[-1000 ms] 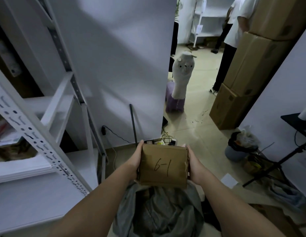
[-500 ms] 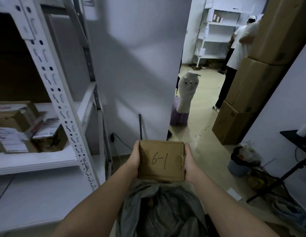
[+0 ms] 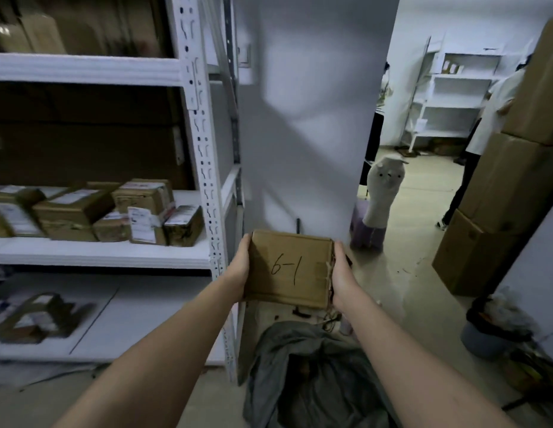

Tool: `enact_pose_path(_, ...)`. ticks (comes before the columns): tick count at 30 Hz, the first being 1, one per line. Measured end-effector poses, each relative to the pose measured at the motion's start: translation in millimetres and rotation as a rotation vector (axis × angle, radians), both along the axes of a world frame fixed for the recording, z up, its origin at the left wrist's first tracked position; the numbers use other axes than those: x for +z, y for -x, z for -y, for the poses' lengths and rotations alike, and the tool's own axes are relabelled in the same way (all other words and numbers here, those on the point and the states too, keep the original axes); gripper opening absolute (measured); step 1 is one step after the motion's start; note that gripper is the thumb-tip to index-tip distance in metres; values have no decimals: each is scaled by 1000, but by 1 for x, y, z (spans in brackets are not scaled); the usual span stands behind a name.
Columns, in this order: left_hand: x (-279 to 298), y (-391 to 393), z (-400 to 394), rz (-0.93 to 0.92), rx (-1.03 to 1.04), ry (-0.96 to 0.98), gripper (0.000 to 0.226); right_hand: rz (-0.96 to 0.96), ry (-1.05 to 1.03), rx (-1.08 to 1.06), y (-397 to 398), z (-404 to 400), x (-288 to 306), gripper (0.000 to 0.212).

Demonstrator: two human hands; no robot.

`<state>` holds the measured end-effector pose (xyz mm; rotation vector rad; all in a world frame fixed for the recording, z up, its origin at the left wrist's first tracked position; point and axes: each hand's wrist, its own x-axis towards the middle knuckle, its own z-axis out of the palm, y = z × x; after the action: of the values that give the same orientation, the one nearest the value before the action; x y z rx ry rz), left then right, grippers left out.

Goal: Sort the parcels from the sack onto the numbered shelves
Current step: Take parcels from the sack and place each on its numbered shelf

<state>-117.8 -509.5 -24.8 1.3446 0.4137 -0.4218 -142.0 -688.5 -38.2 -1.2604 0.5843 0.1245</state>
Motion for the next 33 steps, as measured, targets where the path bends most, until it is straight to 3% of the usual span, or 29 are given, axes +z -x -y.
enact_pose_path(7,41,35,-67,88,125,38,87,145,37,81,20,-74,38,97)
enact_pose_path(11,59,47,-113,136,210,45,76,257,108,87,31,-124,59,82)
enact_pose_path(16,80,49,-184,226,277,47,99,426,151,55,28,-197,77,122)
enact_pose_path(20,104,43,-243,284,239,44,93,513,149,19,23,-256,101,135)
enact_pose_path(28,160,30,-317,528,179,21,78,720,224,-25,24,-334,170,103)
enact_pose_path(32,189,26,-336,678,201,52,89,842,285,-56,17,-355,204,58)
enact_pose_path(33,196,25,-339,700,202,55,91,859,303,-62,13,-357,211,57)
